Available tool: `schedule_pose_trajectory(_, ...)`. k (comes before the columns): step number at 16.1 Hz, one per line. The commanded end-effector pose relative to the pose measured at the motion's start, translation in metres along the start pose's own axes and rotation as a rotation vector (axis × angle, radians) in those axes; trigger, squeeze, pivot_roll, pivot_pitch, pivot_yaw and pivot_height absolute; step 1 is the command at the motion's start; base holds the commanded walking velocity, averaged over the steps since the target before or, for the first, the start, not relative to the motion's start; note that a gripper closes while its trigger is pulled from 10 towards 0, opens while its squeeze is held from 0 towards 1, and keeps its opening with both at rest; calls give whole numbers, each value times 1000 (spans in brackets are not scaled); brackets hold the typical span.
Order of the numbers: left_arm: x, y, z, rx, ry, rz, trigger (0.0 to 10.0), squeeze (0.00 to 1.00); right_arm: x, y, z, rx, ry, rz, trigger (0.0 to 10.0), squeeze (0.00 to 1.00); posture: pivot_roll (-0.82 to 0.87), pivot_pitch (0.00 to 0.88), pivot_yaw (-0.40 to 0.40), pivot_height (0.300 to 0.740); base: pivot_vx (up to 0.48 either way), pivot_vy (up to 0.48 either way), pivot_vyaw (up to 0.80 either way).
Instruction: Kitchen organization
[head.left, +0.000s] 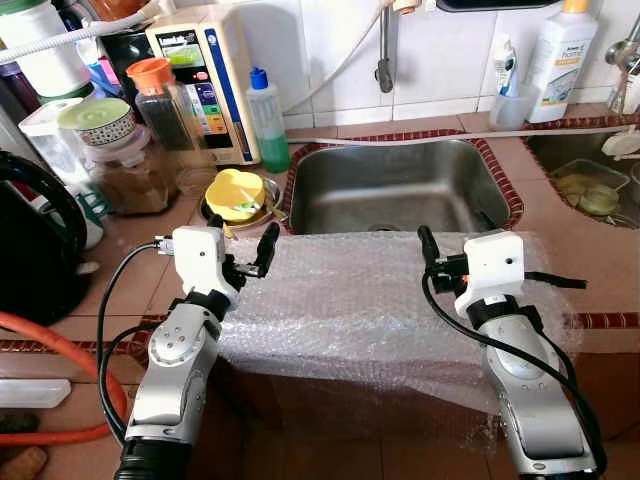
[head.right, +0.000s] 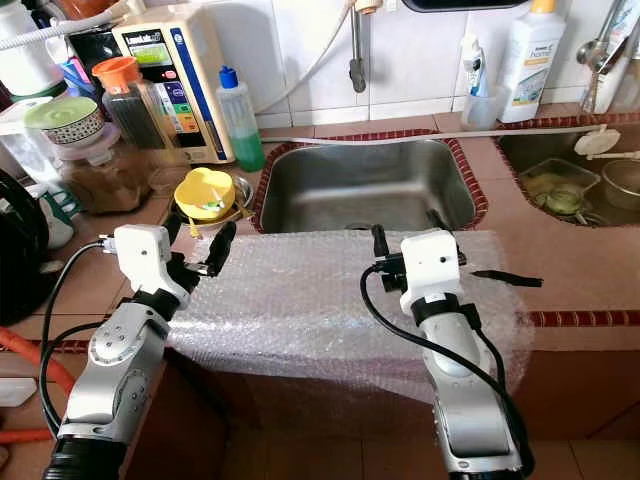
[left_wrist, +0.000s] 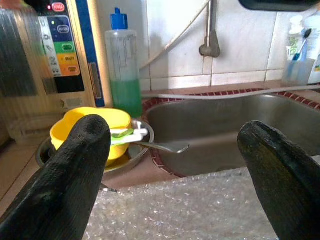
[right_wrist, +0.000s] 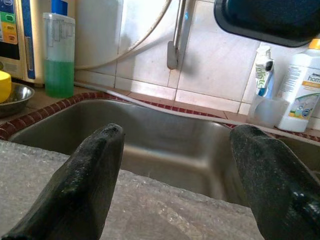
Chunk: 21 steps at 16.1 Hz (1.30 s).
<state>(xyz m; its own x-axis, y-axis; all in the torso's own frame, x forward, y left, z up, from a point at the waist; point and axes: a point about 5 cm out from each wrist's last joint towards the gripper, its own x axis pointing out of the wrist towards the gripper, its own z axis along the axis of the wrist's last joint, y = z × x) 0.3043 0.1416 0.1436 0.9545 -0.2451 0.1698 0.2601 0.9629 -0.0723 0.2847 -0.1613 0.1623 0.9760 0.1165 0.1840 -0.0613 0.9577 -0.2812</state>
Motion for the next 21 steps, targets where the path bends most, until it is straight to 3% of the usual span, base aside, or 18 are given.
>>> schedule_pose_trajectory(1, 0, 3, 13, -1, -41, 13, 10000, 0, 1, 0, 2, 5, -9, -9, 10000, 0, -299, 26, 154, 740, 0, 0, 0)
schedule_pose_trajectory(5, -3, -5, 19, -14, -58, -46, 10000, 0, -4, 3, 0, 4, -3, 2, 10000, 0, -301, 38, 156, 740, 0, 0, 0)
schedule_pose_trajectory(17, -4, -9, 15, -35, -23, -80, 10000, 0, -10, -1, -1, -4, 10, -14, 10000, 0, -322, 49, 165, 740, 272, 0, 0)
schedule_pose_trajectory(21, -6, -8, 13, -49, -15, -61, 10000, 0, -11, 0, -3, -4, 17, -6, 10000, 0, -316, 54, 161, 740, 0, 0, 0)
